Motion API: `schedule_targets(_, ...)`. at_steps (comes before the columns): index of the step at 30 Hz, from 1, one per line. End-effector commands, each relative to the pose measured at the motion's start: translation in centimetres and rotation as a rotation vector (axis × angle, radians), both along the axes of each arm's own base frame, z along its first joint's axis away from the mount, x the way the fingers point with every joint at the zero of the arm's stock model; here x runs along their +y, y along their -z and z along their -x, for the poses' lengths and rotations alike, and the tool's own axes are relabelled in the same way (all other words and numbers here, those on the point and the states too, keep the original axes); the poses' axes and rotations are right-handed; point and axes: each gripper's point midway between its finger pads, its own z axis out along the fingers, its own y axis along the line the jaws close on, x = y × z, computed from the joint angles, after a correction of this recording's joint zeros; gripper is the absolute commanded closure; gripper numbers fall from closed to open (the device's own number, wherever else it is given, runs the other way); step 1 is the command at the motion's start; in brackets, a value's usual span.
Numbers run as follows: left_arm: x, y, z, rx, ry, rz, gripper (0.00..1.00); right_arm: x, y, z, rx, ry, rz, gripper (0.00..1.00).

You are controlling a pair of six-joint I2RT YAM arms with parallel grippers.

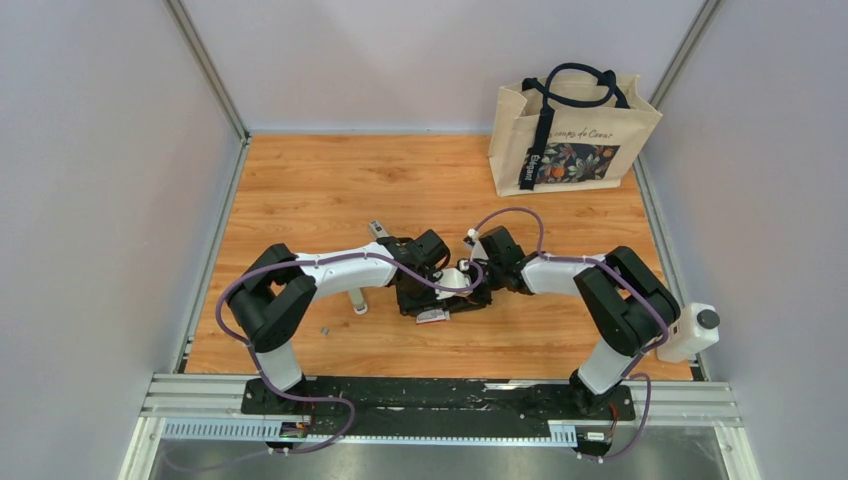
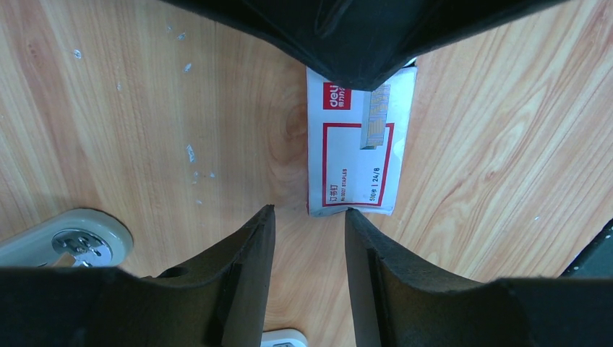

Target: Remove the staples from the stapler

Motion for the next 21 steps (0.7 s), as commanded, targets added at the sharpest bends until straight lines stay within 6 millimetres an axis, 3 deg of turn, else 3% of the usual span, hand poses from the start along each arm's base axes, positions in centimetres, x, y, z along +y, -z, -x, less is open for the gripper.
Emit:
schedule_targets(1, -1.3, -0.3, -0.2, -0.003, 0.001, 0.04, 0.51, 0.5, -0.9, -0.1, -0.019, 0.005, -0.046, 0.72)
schedule_targets(9, -1.5, -0.6, -0.4, -0.009, -0.005, 0.042, 0.52, 1.2, -1.8, -0.4, -0.032, 0.005, -0.103, 0.75)
schedule_targets(15, -1.6, -0.5, -0.4, -0.008, -0.004, 0.039, 0.52, 1.8, -2.8, -0.5, -0.043, -0.012, -0.147, 0.65)
schedule_targets(21, -1.6, -0.4, -0.4, -0.008, 0.0, 0.036, 0.52, 1.9, -2.3, -0.4, -0.023, -0.007, -0.151, 0.62)
